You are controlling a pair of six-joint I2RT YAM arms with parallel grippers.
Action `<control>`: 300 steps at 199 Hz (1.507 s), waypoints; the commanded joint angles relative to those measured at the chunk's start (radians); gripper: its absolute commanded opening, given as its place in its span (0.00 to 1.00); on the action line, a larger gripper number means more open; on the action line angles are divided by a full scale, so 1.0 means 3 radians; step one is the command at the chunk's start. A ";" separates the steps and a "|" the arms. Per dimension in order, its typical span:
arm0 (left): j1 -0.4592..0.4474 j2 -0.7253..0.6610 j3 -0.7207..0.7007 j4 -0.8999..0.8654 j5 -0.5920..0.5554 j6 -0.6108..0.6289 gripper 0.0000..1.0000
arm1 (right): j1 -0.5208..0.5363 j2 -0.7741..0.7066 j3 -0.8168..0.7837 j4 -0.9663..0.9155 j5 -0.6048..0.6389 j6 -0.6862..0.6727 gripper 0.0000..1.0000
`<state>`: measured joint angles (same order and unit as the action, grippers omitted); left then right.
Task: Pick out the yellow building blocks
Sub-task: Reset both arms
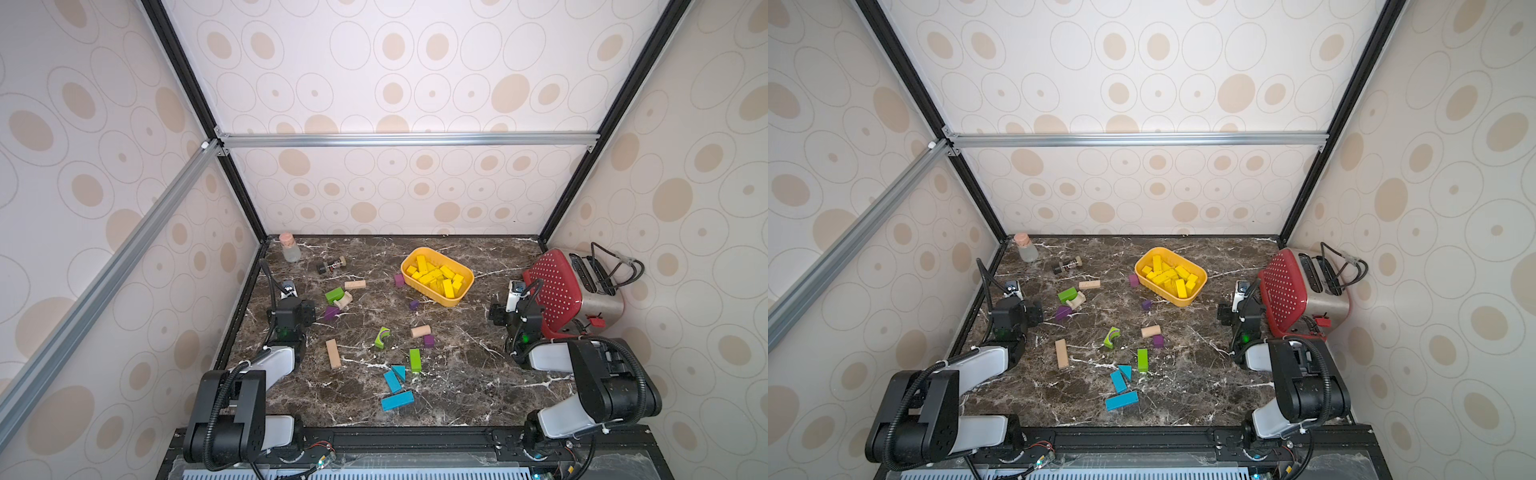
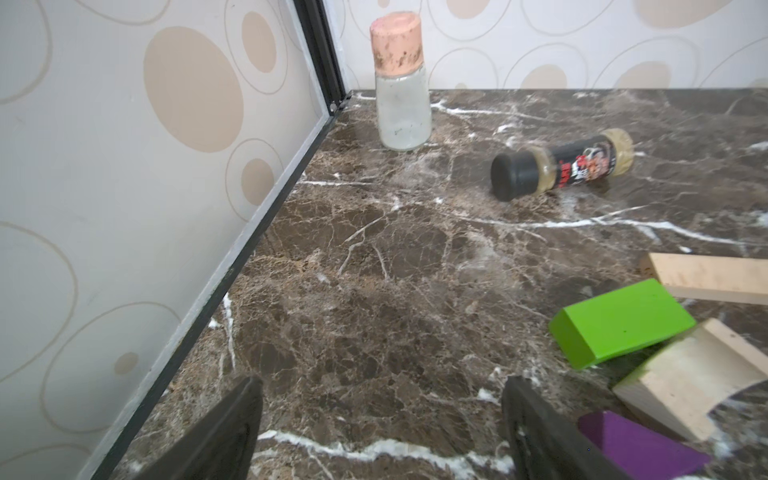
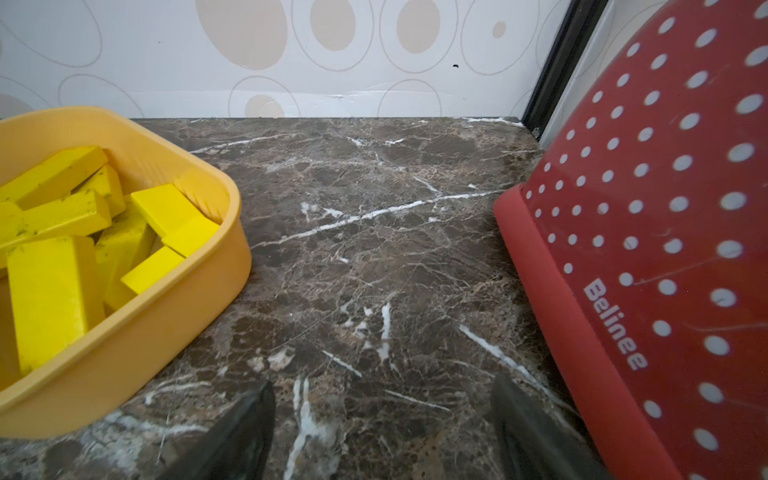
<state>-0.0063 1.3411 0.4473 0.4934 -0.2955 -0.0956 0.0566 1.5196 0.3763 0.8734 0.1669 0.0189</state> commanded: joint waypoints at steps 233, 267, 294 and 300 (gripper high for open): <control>0.0057 0.0612 0.0008 0.0963 0.0311 0.0156 0.99 | -0.0013 0.0043 0.0077 -0.0148 0.0156 0.0053 1.00; 0.0057 0.0612 0.0009 0.0963 0.0310 0.0155 0.99 | -0.0010 0.0041 0.0076 -0.0150 0.0155 0.0054 1.00; 0.0057 0.0624 0.0027 0.0942 0.0310 0.0155 0.99 | -0.0012 0.0038 0.0074 -0.0150 0.0155 0.0055 1.00; 0.0057 0.0633 0.0032 0.0943 0.0310 0.0150 0.99 | -0.0008 0.0042 0.0075 -0.0148 0.0158 0.0055 1.00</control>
<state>0.0040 1.5227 0.4267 0.7471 -0.1963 -0.0406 0.0559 1.5204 0.3779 0.8295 0.2039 0.0368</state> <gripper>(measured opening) 0.994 0.997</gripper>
